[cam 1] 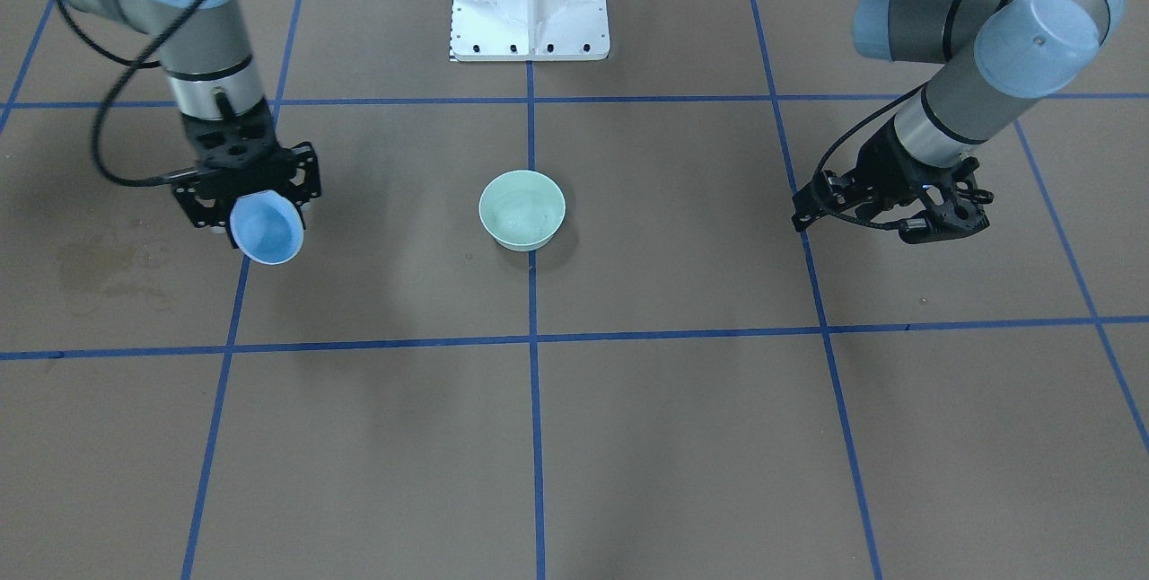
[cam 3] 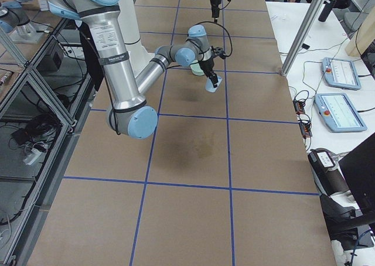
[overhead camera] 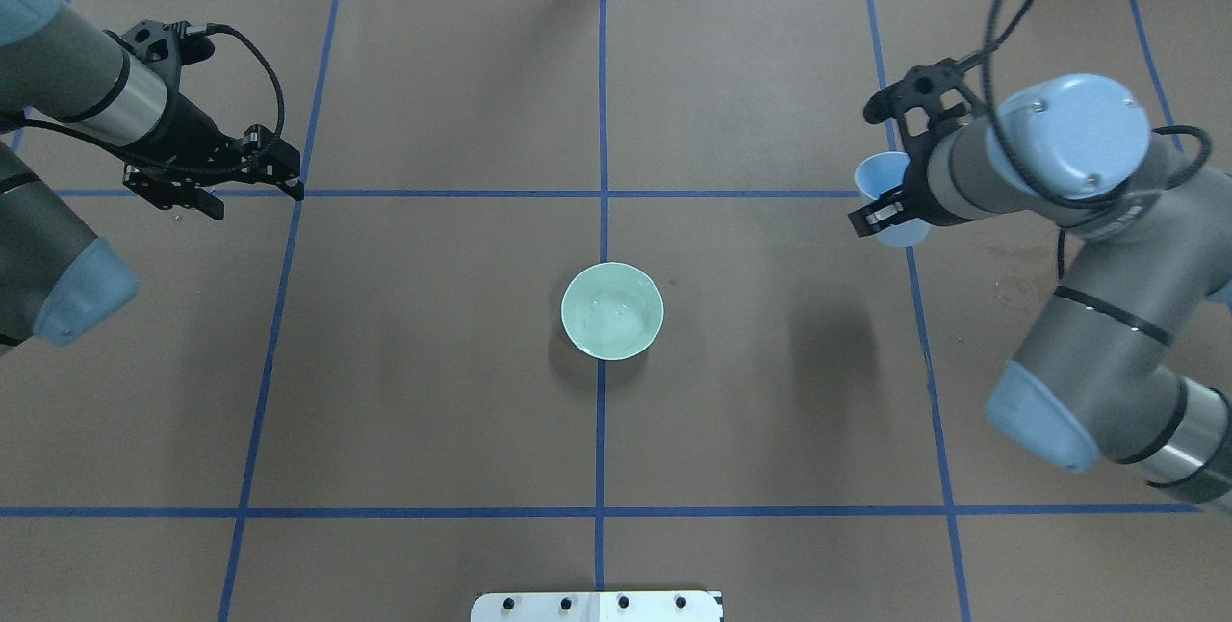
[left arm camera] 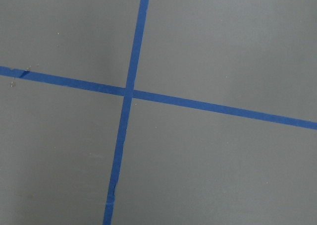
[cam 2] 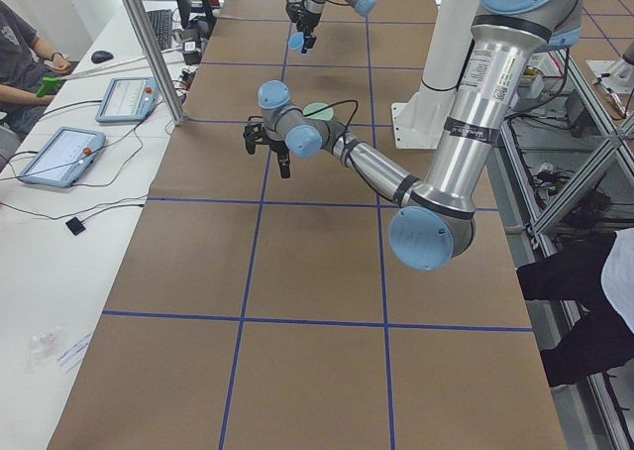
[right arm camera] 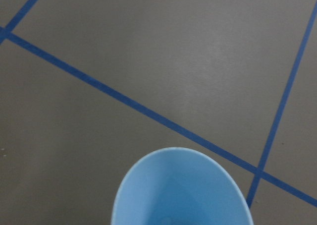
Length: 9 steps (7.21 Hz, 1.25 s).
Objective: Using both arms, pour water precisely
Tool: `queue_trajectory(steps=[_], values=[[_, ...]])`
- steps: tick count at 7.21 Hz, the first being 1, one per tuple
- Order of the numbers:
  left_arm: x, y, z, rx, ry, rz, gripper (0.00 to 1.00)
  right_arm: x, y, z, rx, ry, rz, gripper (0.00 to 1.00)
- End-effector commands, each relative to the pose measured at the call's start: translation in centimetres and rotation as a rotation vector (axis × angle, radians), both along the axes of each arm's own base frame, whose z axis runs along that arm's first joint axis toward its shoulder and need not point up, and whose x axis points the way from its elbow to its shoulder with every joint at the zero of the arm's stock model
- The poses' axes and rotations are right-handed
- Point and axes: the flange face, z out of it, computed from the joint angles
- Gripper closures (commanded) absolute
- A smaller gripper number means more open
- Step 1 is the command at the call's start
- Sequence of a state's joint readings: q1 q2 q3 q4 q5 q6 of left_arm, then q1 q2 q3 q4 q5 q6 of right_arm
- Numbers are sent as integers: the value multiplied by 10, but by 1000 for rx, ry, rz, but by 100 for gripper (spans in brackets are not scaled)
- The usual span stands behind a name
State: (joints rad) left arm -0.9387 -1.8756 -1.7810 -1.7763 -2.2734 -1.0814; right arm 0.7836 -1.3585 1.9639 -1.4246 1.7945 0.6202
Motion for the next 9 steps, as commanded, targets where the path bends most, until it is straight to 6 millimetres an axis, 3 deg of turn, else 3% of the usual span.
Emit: queue_trajectory(steps=[1,3,4,5,6,8,9], values=[[0,0,-2,-1,2,-3,0,96,-8,84,-126,-58,72,51],[0,0,-8,-4,9,-11,0,125,8,139,-103,-124,163,52],[0,1,-11,-4,11,-11,0,131,5,160,-86,-234,319,52],[0,2,-12,-15,13,-19,0,139,15,183,-72,-261,379,52],[0,2,-14,-14,15,-21,0,137,24,189,-43,-267,382,48],[0,3,-15,-13,16,-20,0,100,74,204,82,-286,375,47],[0,3,-15,-13,16,-20,0,99,89,209,100,-304,360,47]])
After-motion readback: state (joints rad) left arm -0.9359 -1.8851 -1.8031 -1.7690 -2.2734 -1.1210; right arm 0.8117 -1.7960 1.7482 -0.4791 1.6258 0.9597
